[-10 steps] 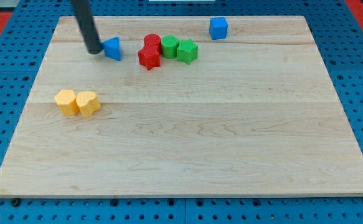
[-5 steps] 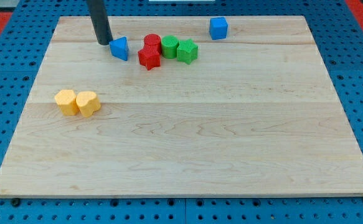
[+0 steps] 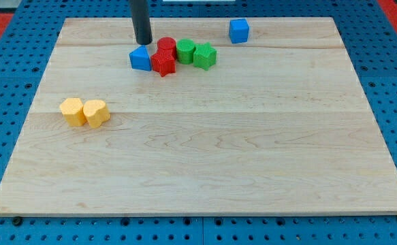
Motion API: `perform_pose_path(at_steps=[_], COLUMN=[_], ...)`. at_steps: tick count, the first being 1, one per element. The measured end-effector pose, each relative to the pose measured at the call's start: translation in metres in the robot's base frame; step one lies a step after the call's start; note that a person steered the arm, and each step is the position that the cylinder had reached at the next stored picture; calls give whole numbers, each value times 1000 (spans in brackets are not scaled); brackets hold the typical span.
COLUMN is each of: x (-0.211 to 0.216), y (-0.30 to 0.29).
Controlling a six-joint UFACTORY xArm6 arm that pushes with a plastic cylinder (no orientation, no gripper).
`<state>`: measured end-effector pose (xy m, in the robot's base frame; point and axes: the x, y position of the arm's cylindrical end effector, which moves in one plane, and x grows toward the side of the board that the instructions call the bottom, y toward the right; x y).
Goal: Push blue triangle to the bottom of red star
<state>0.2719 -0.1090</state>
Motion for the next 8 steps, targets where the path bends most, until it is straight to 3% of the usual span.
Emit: perform_pose_path(at_steps=[8], x=[78], y=[-23])
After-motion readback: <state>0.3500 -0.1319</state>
